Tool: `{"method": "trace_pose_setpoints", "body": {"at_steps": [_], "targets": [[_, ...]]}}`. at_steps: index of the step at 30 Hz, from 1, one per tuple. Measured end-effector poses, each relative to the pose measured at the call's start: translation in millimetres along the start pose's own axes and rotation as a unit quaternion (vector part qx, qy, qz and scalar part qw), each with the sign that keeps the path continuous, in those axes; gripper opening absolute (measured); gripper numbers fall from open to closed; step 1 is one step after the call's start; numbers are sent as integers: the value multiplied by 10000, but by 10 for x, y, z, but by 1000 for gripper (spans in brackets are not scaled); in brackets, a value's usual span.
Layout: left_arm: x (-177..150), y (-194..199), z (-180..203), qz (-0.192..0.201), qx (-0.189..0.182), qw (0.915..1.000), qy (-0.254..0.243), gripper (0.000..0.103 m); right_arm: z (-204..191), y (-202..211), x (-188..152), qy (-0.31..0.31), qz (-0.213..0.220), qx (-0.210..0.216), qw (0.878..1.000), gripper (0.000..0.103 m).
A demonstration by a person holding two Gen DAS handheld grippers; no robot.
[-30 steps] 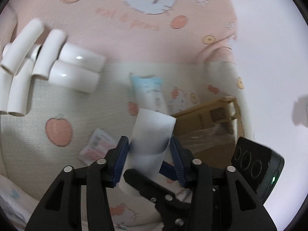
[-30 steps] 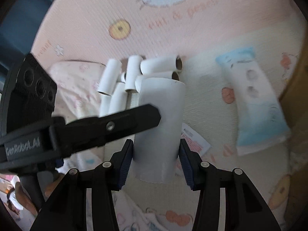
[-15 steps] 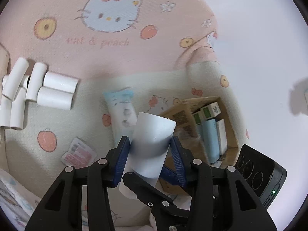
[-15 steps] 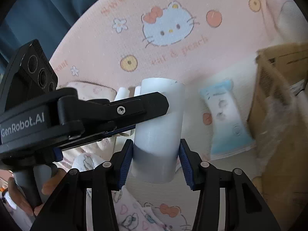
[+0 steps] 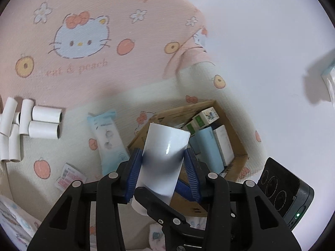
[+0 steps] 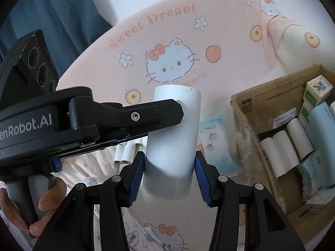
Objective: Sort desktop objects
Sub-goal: 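Lift the white tube with the right gripper and carry it to the cardboard box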
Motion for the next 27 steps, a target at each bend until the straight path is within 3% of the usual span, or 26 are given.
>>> {"method": "trace_pose_setpoints", "body": {"at_steps": [5,17,27], "targets": [[47,-60,263,4,35,9990,-452,45,102,114,119,-94,156,-43,9998,45],[-61,-434,870,-177,-103,9959,-882,44,645,387,244,-173,270,-244,9992,46],[-231,-835,1225,-607,-349,9919,-1062,44,1152,578,234,-497,266,-329,9979,45]]}}
Point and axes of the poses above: each gripper's, at about its wrist camera, not at the fingertips, and y roughly against the way its jaws point, z to its right, x to its top, the point moved 6 cm from there along -y, roughly the way its jaws point, and after that the axes turned 11 degrees about z, right-handed, at the moved point
